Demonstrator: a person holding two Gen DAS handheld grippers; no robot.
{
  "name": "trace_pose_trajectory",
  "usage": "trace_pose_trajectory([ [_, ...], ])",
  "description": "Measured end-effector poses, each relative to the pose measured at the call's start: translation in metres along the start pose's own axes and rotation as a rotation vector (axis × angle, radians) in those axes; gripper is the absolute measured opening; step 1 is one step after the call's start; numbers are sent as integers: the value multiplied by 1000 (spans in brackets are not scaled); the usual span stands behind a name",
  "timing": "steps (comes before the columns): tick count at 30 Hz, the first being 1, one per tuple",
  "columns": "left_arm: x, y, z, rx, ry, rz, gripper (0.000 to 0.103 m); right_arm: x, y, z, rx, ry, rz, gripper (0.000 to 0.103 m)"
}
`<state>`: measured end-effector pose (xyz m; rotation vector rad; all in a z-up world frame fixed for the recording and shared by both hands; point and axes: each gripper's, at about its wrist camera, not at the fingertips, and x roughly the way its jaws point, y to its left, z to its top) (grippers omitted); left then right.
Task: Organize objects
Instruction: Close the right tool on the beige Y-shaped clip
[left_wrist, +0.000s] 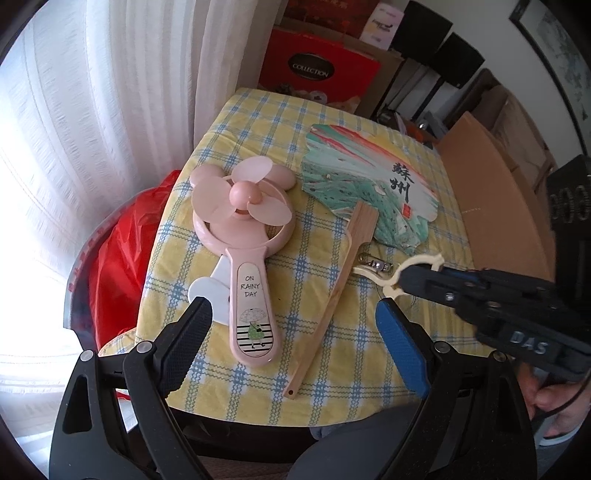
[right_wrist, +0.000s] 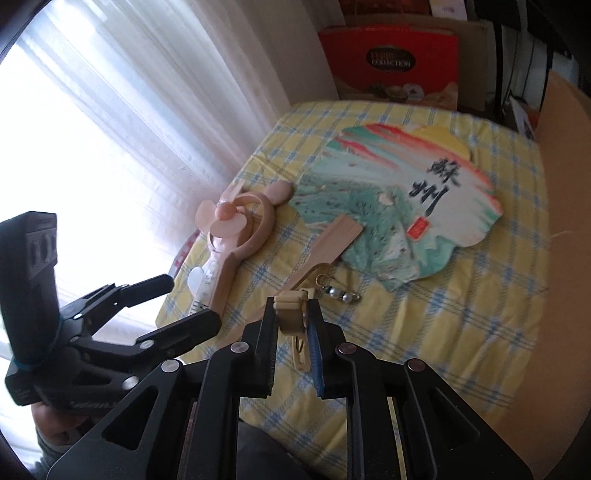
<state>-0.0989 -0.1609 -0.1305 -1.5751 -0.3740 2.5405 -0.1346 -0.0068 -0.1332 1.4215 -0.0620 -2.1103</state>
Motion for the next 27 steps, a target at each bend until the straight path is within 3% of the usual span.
trace_pose_trajectory([
  [6, 5, 1, -2, -1, 15, 0, 89, 21, -1, -3, 41, 8, 21, 19],
  [10, 6, -3, -3, 15, 13, -1, 89, 30, -15, 7, 51, -20, 37, 11],
  [20, 21, -40, 3, 108, 7, -6, 89, -43, -46, 16, 92, -144, 17, 11],
  [23, 30, -57, 9, 144, 10, -7, 79, -55, -56, 16, 110, -163, 15, 11],
  [25, 39, -66, 15, 160, 37, -2, 62, -65, -62, 14, 124, -174, 14, 11],
  [27, 50, -74, 21, 168, 65, 4, 57, -68, -67, 15, 133, -182, 15, 11],
])
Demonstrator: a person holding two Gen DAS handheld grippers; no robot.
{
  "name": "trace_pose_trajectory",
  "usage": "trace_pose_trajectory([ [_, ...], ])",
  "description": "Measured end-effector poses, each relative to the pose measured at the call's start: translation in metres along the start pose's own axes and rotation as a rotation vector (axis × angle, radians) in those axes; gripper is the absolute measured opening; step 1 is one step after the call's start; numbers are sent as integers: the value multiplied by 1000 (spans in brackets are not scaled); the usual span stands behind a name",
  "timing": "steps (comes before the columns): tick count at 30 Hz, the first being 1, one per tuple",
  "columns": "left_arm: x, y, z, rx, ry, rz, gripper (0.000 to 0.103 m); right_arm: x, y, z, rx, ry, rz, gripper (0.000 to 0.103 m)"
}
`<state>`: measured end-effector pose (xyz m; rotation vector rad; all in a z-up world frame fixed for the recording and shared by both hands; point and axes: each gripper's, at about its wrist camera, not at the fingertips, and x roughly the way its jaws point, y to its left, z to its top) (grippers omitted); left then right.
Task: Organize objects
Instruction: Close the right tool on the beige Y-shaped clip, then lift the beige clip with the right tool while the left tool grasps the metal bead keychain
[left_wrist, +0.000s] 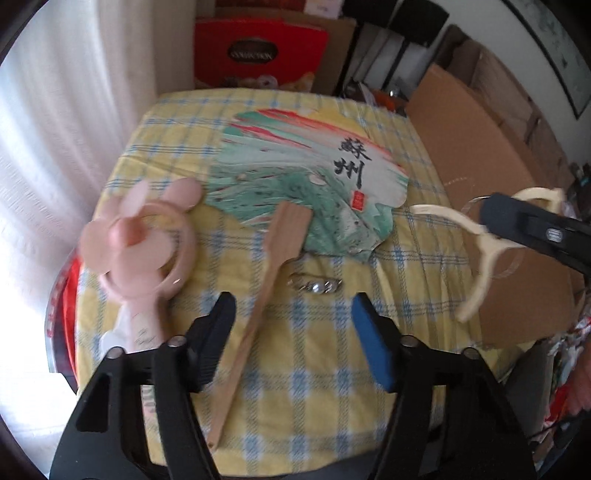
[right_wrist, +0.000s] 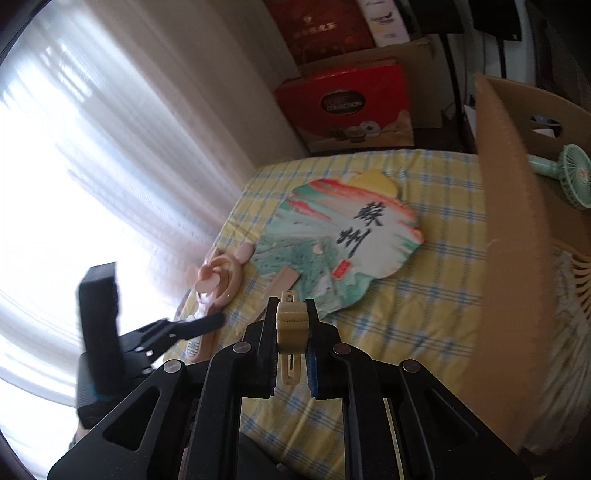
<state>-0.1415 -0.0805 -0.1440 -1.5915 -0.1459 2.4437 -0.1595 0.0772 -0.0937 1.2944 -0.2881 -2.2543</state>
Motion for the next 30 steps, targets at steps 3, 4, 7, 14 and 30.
trace_pose_trajectory([
  [3, 12, -7, 11, -2, 37, -7, 55, -13, -5, 0, 10, -13, -1, 11],
  [4, 13, -9, 13, -1, 38, -3, 55, -17, -6, 1, 11, -16, -1, 11],
  [7, 15, -14, 18, -1, 52, -12, 43, -24, -10, 1, 13, -21, -3, 11],
  [14, 14, -28, 17, 32, 85, -15, 42, -28, -16, -1, 24, -21, 5, 11],
  [30, 33, -33, 21, 75, 87, 87, 47, -31, -22, -5, 41, -15, 17, 11],
])
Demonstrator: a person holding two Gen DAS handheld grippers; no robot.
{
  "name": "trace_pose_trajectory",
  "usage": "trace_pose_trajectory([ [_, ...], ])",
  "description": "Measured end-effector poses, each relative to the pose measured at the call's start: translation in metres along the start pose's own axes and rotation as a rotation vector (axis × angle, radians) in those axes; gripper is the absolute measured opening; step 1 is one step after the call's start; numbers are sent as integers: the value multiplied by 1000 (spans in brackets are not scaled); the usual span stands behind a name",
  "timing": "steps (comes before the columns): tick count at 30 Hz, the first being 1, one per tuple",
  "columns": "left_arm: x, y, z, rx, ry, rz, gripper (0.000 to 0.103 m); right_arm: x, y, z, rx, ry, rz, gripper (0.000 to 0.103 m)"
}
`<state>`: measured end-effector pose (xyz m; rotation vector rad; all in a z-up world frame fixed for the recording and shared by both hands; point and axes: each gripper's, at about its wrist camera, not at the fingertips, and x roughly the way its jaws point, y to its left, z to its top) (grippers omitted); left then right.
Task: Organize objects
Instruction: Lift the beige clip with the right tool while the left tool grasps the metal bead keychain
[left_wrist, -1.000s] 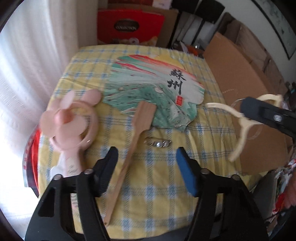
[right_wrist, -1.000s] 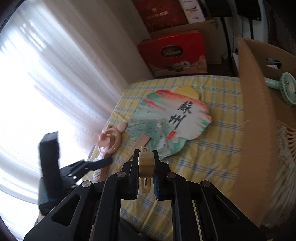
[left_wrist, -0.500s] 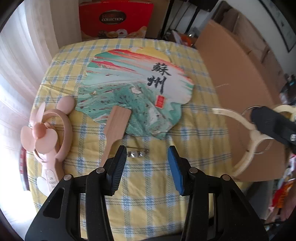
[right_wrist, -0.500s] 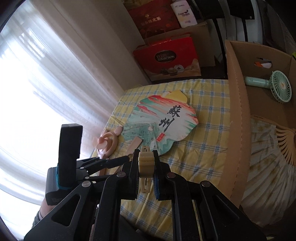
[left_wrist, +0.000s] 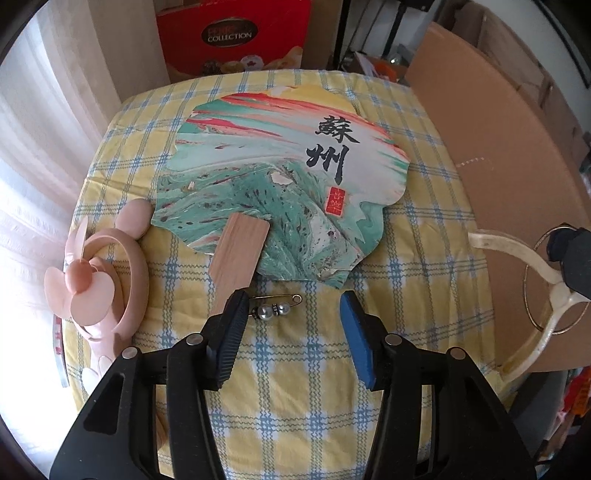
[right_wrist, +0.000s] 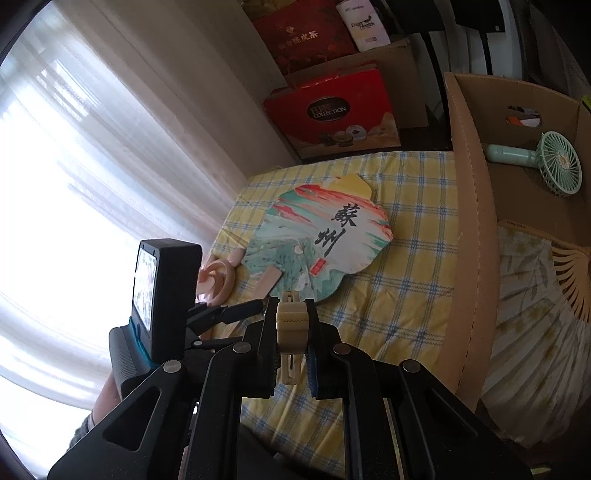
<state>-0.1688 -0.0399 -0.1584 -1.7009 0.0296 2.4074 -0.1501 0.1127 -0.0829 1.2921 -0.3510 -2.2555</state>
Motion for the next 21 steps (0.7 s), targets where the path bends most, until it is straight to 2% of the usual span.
trace_pose_trajectory([
  [2, 0, -2, -1, 22, -13, 34, 32, 0, -1, -1, 0, -1, 0, 11],
  [3, 0, -2, -1, 37, -20, 58, 18, 0, -1, -1, 1, 0, 0, 11],
  [8, -3, 3, -2, 33, -26, 35, 17, 2, -2, -4, 6, 6, 3, 11],
  [11, -9, 4, -3, 21, -28, -15, 17, 2, -1, -6, 6, 11, 2, 11],
  [15, -22, 1, -2, 17, -49, -42, 16, 0, 0, -7, 5, 7, 0, 11],
  [17, -32, 0, -1, 15, -60, -64, 1, -2, 0, -6, 4, 3, -1, 11],
  [21, -55, -7, 3, 27, -95, -97, 0, -13, 1, -2, 0, -14, -3, 11],
])
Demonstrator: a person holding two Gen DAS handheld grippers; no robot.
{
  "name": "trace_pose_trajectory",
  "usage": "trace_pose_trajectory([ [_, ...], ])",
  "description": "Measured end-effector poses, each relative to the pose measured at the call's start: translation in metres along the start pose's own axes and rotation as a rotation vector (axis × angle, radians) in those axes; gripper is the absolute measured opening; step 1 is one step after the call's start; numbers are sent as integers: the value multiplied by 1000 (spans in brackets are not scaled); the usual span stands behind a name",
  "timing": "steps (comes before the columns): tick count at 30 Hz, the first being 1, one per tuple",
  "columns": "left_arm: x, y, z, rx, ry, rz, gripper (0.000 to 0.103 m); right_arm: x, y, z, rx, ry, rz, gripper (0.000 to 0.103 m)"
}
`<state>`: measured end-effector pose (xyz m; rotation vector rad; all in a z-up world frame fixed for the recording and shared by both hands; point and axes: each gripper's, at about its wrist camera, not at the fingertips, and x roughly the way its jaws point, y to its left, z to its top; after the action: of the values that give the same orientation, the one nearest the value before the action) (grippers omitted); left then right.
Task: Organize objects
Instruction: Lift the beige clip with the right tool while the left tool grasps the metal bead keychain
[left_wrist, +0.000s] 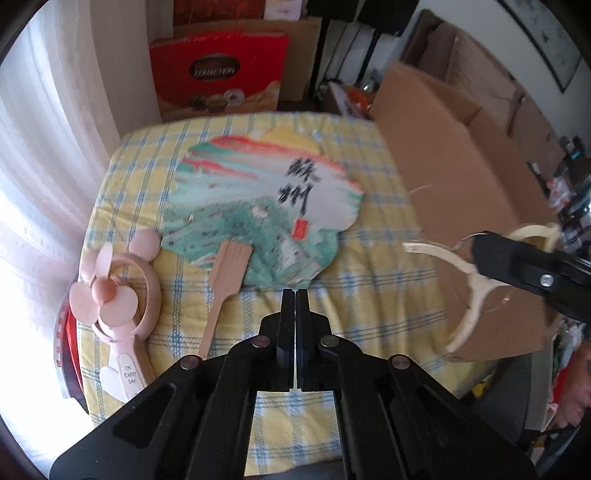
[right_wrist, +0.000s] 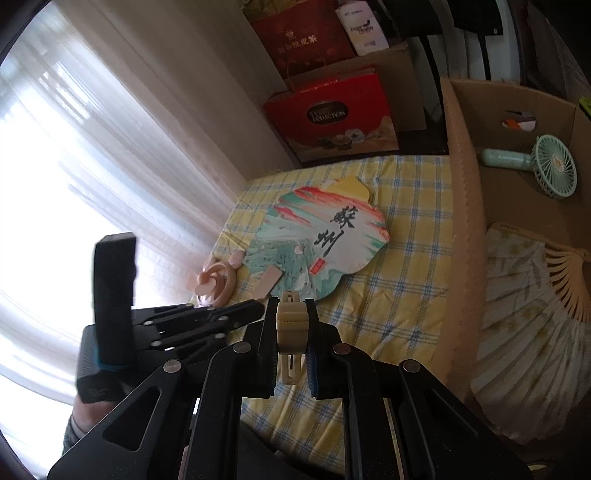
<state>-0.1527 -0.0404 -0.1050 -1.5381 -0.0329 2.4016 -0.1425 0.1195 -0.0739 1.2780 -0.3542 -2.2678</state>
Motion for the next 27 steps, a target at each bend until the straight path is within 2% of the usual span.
trace_pose_trajectory([
  [4, -9, -10, 6, 29, -10, 10, 0, -13, -2, 3, -1, -22, -9, 11],
  [8, 6, -7, 2, 41, 20, 42, 3, -19, -4, 1, -3, -21, -12, 11],
  [10, 19, -2, -1, 37, 42, 47, 20, -19, -5, -1, -2, -18, -9, 11],
  [14, 38, 5, -9, 27, 76, 36, 25, -18, -7, -3, 3, -10, -5, 11],
  [16, 44, 4, -12, 40, 83, 33, 33, -17, -9, -3, 3, -8, -6, 11],
  [17, 47, 3, -14, 49, 88, 31, 34, -16, -10, -3, 4, -6, -6, 11],
  [21, 55, -4, -20, 99, 79, 68, 32, -16, -11, -3, 7, -7, -2, 11],
  [22, 55, -6, -21, 109, 73, 82, 26, -16, -10, -3, 5, -6, -2, 11],
  [23, 55, -7, -21, 109, 76, 64, 20, -16, -10, -2, 4, -5, -4, 11],
  [24, 55, -8, -22, 107, 77, 48, 9, -16, -10, -3, 4, -4, -3, 11],
  [27, 49, -12, -22, 118, 65, 63, 8, -16, -10, -4, 1, 1, 0, 11],
])
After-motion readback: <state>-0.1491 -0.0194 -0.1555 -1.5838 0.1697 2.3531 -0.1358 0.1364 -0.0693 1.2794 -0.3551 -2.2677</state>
